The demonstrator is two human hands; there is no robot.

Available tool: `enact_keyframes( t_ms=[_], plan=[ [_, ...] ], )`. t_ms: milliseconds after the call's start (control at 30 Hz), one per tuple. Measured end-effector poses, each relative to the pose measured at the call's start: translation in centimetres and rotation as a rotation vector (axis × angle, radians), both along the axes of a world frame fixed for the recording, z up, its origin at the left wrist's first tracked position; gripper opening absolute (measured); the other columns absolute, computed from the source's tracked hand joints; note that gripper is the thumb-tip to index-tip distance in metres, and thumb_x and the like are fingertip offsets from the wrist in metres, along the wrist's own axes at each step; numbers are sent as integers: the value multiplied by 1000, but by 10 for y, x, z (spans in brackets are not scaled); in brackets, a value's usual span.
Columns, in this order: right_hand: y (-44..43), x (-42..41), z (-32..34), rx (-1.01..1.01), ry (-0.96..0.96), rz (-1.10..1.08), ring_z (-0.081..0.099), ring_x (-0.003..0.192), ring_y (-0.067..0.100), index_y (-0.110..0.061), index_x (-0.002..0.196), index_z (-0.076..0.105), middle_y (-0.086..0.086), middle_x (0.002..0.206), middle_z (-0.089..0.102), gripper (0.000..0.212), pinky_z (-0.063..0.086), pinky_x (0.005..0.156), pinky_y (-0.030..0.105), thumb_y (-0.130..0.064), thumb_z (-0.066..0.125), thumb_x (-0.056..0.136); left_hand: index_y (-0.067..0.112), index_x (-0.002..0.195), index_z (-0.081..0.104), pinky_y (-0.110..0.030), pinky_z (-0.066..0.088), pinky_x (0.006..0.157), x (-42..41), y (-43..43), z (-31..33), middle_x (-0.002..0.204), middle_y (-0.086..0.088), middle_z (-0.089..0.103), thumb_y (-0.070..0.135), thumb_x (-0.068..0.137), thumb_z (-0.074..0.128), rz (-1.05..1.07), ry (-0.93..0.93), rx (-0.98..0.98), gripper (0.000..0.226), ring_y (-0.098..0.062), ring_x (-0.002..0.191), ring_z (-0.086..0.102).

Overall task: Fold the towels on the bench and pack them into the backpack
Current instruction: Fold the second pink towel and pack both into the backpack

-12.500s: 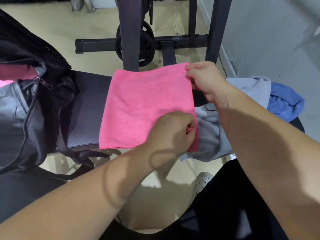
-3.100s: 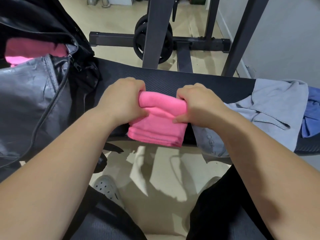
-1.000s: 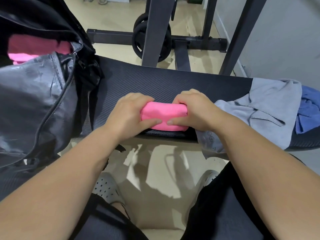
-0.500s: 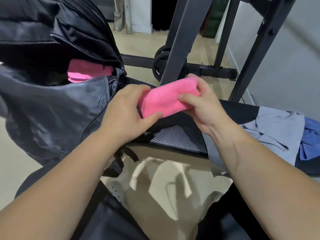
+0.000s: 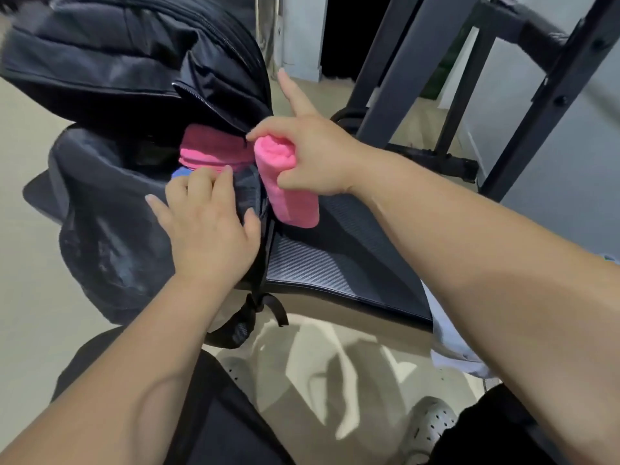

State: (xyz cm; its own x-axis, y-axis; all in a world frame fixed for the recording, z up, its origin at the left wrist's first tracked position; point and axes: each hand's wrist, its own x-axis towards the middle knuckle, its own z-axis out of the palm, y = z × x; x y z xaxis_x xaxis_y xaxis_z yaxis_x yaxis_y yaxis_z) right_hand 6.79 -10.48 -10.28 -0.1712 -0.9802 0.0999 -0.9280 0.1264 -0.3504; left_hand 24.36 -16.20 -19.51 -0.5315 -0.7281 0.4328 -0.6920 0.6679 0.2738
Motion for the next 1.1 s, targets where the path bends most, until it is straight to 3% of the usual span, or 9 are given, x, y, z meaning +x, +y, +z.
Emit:
enact_keyframes(
  t_ms=[67,167,233,300,367,500,700,867,1100],
  plan=[
    [-16,-3,-1,-16,-3,-41,69,100,10,-36,134,59,11,164,-28,63,49,76,26,-13,70,76,10,132,59,-80,22,105,-1,-2,-2,120,-13,53,27,81,69,6,-10,1,54,-42,116,41],
    [-37,-9,-8,-46,-35,-67,58,126,11,-31,136,59,12,165,-25,62,46,86,23,-15,70,77,10,120,65,-80,22,106,-2,-4,-6,111,-12,55,23,79,74,-12,0,23,44,-39,111,40],
    [-49,-12,-14,-37,-48,-30,44,141,10,-25,140,56,8,168,-17,66,42,93,20,-13,68,77,10,115,67,-80,23,105,-3,-6,-6,107,-12,57,21,78,76,-18,-17,40,40,-38,109,41],
    [-60,-14,-15,-26,-50,-28,36,146,15,-16,146,50,6,169,-2,72,40,107,27,-18,66,75,10,108,69,-80,29,100,-4,-9,-7,102,-11,58,18,77,76,-31,-26,49,33,-38,104,43],
    [-68,-17,-13,-54,-65,-82,40,141,21,-10,146,47,7,164,14,76,39,111,34,-24,64,73,8,98,69,-78,36,92,-6,-12,-8,95,-10,59,14,75,78,-59,-10,34,25,-37,98,45],
    [-66,-30,1,-121,-91,-185,48,126,24,-8,141,47,10,147,31,62,39,106,30,-20,67,84,6,80,64,-77,40,90,-10,-9,-11,83,-9,56,7,74,77,-145,38,-20,14,-36,88,47],
    [-25,-55,13,-161,-99,-322,47,127,21,-12,141,48,8,143,35,57,34,105,23,-15,63,86,7,76,60,-60,47,80,-31,15,-11,79,-9,51,9,76,66,-397,214,-69,7,-34,79,48],
    [25,-81,20,-170,-113,-516,53,120,25,-16,138,52,6,141,36,52,41,105,33,-16,60,87,9,74,56,-57,47,80,-54,53,-1,79,-7,48,9,76,64,-530,265,-8,8,-31,80,47],
    [91,-116,32,-146,-99,-653,56,119,25,-13,132,62,10,141,40,42,37,101,23,-15,59,90,10,76,61,-62,48,83,-77,111,11,79,-3,49,13,79,64,-572,272,60,5,-29,81,48]
  ],
)
